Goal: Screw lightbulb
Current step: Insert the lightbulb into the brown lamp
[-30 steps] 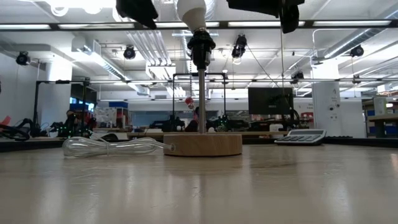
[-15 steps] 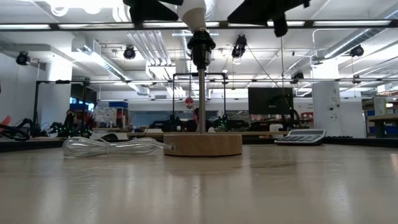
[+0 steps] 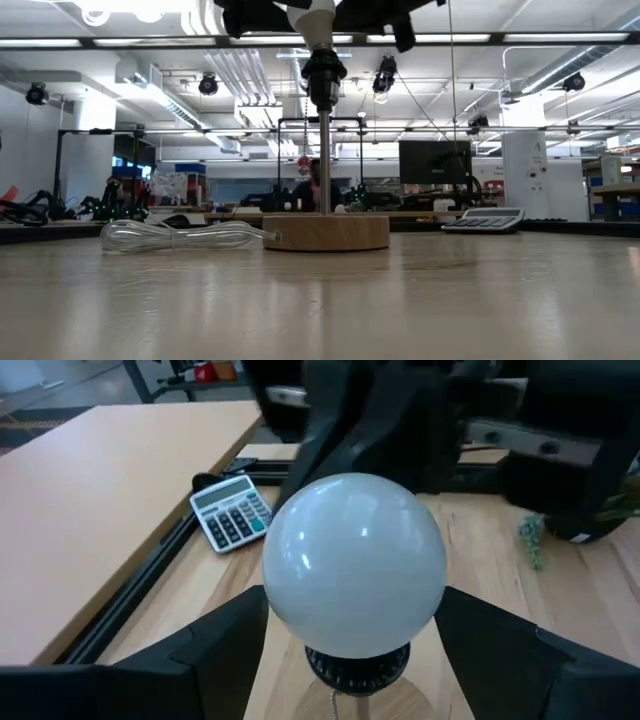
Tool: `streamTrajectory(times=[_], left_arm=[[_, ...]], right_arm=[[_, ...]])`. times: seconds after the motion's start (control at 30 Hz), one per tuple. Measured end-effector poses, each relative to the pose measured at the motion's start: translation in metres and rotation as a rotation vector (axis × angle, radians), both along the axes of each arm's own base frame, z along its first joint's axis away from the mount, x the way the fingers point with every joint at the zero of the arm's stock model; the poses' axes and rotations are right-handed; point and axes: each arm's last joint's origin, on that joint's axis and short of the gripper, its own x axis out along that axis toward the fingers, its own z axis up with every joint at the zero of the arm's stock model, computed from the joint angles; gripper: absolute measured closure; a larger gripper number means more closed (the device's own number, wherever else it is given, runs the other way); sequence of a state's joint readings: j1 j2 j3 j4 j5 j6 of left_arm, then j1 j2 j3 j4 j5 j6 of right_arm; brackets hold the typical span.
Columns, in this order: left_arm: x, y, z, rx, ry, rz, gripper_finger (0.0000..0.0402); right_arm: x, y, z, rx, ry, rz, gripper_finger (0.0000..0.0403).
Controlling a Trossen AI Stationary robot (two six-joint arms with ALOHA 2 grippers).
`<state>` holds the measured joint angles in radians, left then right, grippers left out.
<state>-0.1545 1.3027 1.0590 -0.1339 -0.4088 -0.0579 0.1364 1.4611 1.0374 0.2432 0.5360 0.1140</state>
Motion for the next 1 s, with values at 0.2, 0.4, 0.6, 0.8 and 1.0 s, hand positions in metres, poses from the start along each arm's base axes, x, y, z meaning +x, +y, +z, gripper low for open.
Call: streamTrajectory(times=[0.2, 0.4, 0.6, 0.8, 1.0], left_arm=[[0.005, -0.002, 0.006, 0.014, -0.003, -0.029, 0.0127], [0.005, -0.002, 0.009, 0.017, -0.003, -0.047, 0.0127], [0.006, -0.002, 0.009, 0.016, -0.009, -0.043, 0.0127], [0.004, -0.001, 0.011, 0.023, 0.020, -0.040, 0.0127], [-0.001, 0.001, 0.031, 0.039, 0.134, -0.009, 0.0132]], right_arm=[[0.013, 0.001, 0.007, 0.005, 0.073, -0.011, 0.0403], [0.016, 0.003, 0.011, 0.016, 0.084, -0.002, 0.0403], [0.013, 0.004, 0.005, 0.043, 0.117, 0.003, 0.0403], [0.012, 0.007, 0.004, 0.040, 0.133, -0.007, 0.0403], [0.009, 0.010, 0.007, 0.043, 0.130, 0.002, 0.0403]])
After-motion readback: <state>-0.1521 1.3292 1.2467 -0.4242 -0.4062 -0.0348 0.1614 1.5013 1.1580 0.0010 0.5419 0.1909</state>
